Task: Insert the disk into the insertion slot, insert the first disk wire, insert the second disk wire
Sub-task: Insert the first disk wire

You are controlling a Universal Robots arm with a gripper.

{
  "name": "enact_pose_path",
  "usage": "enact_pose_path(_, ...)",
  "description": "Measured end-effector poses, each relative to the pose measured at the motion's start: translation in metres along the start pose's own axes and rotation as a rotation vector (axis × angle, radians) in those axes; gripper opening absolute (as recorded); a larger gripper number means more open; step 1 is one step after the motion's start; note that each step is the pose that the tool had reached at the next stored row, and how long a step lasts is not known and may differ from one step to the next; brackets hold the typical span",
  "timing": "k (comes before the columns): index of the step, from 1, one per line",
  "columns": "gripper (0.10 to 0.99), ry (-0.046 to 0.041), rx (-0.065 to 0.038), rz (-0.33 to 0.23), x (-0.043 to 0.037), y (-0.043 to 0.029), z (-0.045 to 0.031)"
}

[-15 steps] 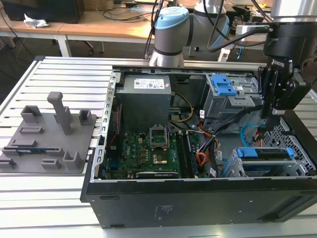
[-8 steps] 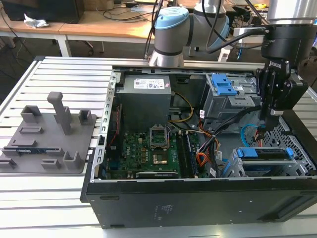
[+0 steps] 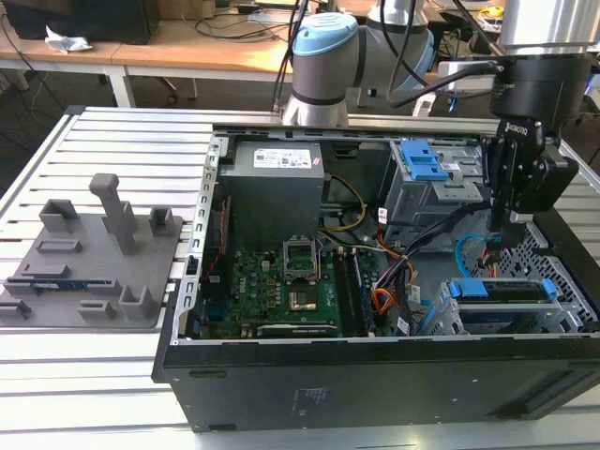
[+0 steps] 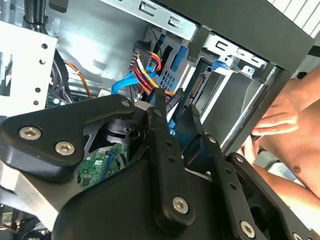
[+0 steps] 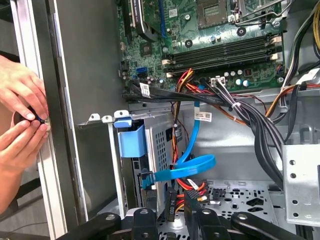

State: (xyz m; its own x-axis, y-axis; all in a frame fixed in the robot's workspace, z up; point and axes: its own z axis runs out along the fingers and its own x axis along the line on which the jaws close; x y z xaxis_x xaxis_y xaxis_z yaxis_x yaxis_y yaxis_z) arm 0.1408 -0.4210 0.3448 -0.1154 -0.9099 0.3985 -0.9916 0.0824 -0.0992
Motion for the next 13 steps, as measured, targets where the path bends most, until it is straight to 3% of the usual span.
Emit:
enact_pose_path(2,0.349,0.0077,0.007,-0.003,-0.0005,0.0002,0.0005)
enact_pose_path(3,0.349,0.0141,0.019,-0.003,-0.0016,0.0013,0.001)
enact_pose_path(4,0.349,0.0147,0.025,-0.002,-0.0041,0.0034,0.002)
enact_pose_path(10,0.349,0.0271,0.026,-0.003,-0.0092,0.004,0.0011)
enact_pose_path(12,0.349,0.049,0.029,-0.004,-0.0107,0.004,0.0018)
enact_pose_path(13,0.349,0.0547,0.03,-0.005,-0.0112,0.0038,0.0022)
